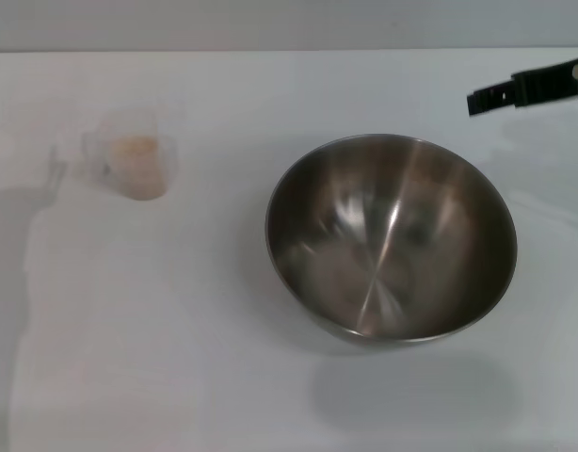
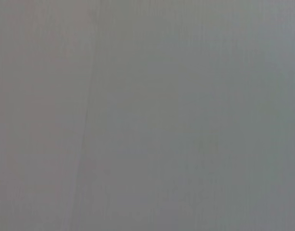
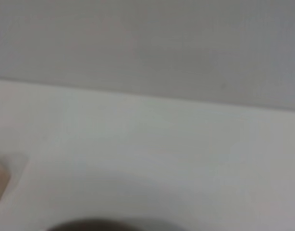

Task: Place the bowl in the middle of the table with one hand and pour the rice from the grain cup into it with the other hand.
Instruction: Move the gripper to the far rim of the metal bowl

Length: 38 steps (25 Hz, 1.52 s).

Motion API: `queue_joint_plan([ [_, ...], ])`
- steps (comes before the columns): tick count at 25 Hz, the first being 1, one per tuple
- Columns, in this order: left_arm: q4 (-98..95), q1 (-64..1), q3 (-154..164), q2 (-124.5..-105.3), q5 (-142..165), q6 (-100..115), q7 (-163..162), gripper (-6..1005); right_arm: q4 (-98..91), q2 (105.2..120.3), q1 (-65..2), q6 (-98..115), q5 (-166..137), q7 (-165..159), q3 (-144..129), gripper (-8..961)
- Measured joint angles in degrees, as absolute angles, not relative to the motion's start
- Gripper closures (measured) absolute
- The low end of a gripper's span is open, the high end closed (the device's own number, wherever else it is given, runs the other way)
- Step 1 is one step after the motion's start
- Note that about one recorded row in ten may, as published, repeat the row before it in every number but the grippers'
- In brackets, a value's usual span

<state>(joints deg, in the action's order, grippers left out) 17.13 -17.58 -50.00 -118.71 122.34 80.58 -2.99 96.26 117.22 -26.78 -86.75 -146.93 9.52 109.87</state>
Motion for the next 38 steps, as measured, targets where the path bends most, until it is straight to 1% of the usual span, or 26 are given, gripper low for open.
queue_joint_plan([
  [15, 17.14, -17.58, -50.2, -118.56, 122.39, 81.68, -2.99, 133, 85.76, 116.44, -31.73, -91.12, -146.83, 13.54, 113.57, 216],
  [30, 17.14, -17.58, -50.01, -118.72, 122.69, 82.53, -2.99, 133, 68.78, 115.72, -37.77, -87.39, -147.23, 17.89, 113.2, 219],
  [35, 17.14, -17.52, -50.0, -118.74, 122.71, 82.53, -2.99, 134, 66.51, 115.61, -39.08, -86.76, -147.33, 18.35, 112.71, 220],
  [38, 17.14, -17.47, -50.0, -118.74, 122.7, 82.53, -2.99, 134, 66.51, 115.53, -39.29, -86.76, -147.63, 18.47, 112.76, 318],
])
